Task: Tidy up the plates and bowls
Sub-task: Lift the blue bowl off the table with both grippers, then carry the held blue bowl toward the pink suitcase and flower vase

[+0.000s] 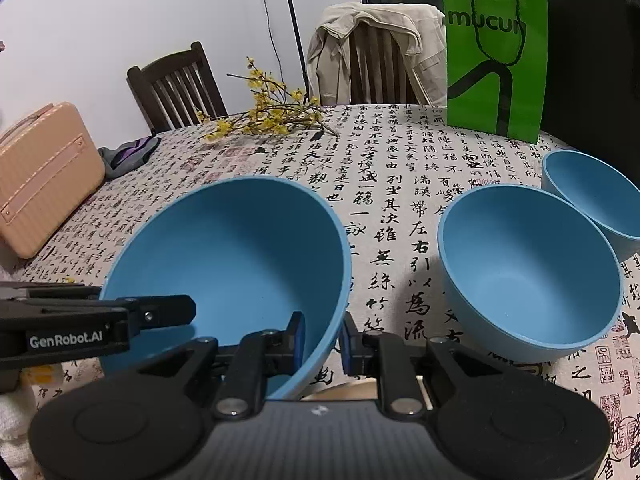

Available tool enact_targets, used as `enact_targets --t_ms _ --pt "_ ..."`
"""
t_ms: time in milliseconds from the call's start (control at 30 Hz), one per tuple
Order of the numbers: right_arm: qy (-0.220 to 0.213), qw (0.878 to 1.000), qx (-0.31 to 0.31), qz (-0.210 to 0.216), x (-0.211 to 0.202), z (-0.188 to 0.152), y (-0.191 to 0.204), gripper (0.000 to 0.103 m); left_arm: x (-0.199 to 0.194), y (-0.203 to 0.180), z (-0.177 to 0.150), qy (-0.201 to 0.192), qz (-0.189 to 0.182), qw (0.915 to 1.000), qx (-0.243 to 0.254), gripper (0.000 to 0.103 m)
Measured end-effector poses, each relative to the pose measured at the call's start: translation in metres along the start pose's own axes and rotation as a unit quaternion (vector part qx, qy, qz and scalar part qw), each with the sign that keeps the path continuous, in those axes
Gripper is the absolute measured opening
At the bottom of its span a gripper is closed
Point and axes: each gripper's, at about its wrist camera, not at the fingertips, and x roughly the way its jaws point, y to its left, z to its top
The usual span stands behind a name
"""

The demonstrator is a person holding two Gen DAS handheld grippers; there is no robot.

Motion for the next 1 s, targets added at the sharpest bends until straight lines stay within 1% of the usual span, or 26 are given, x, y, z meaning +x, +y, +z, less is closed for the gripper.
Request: enact_targets --t_ms 467,1000 --pt "-0.01 1.0 -0.003 0.005 -0.01 -0.001 0.008 0.018 -0.018 0.001 -0.006 -0.016 0.007 0.9998 -0.005 0.029" --pt "-0.022 0.999 -0.029 0.021 -0.025 -0.006 0.044 0.018 -0.056 0.019 -0.02 -0.042 0.028 0.9985 -0.021 0.029"
